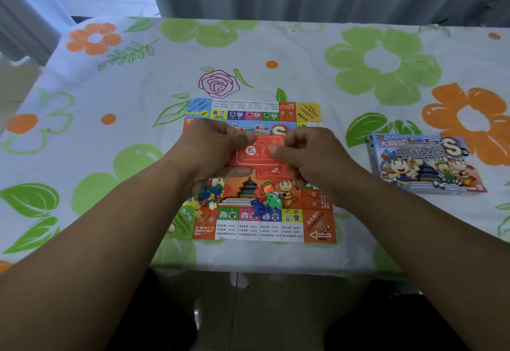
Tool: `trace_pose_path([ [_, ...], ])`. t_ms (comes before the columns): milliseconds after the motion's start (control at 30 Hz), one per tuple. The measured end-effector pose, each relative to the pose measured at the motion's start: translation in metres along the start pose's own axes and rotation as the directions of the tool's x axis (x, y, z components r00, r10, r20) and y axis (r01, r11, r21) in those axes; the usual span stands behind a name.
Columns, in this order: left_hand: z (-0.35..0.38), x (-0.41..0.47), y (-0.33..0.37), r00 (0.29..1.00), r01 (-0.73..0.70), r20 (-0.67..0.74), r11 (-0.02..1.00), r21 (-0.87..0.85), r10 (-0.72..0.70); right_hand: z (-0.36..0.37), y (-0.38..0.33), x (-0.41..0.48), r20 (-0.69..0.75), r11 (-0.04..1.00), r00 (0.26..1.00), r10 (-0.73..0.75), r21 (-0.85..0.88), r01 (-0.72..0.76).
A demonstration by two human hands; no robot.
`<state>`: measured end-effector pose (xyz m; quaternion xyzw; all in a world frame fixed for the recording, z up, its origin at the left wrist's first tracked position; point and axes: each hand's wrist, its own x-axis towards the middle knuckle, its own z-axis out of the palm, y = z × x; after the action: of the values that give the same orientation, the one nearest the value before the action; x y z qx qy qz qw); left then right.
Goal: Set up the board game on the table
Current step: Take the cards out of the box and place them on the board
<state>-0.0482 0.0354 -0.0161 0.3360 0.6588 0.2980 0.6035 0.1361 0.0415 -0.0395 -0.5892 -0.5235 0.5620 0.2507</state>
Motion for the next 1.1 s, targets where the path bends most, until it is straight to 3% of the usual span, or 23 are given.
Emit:
trace_pose_path([
  [167,-0.005,0.001,-0.001,1.0,0.009,-0.012,1.0,-0.023,-0.009,-0.01,0.005,0.006,-0.118,0.997,0.99,0.079,0.029,-0.076],
  [300,-0.01,0.002,-0.003,0.999,-0.009,-0.048,1.0,0.019,0.01,-0.012,0.007,0.009,-0.096,0.989,0.988,0.119,0.101,-0.11],
  [533,-0.008,0.0,-0.002,1.0,-0.005,-0.022,1.0,0.013,0.005,-0.008,0.006,0.008,-0.04,0.994,0.995,0.087,0.068,-0.085],
  [700,-0.013,0.002,-0.002,0.994,-0.013,-0.104,0.998,0.068,0.02,-0.015,0.009,0.013,-0.183,0.995,0.978,0.099,0.051,-0.092],
  [800,-0.018,0.005,-0.003,0.988,-0.015,-0.154,0.997,0.071,0.026,-0.021,0.013,0.015,-0.187,0.983,0.966,0.179,0.061,-0.17],
  [967,-0.02,0.006,-0.003,0.991,-0.017,-0.133,0.998,0.059,0.024,-0.019,0.02,0.014,-0.163,0.976,0.966,0.199,-0.057,-0.211],
  [1033,-0.018,0.004,-0.003,0.994,-0.023,-0.108,0.998,0.063,0.03,-0.019,0.02,0.014,-0.229,0.966,0.963,0.144,-0.181,-0.187],
  [1100,-0.016,0.003,-0.003,0.996,-0.032,-0.081,0.998,0.054,0.037,-0.017,0.016,0.013,-0.232,0.975,0.969,0.089,-0.181,-0.133],
])
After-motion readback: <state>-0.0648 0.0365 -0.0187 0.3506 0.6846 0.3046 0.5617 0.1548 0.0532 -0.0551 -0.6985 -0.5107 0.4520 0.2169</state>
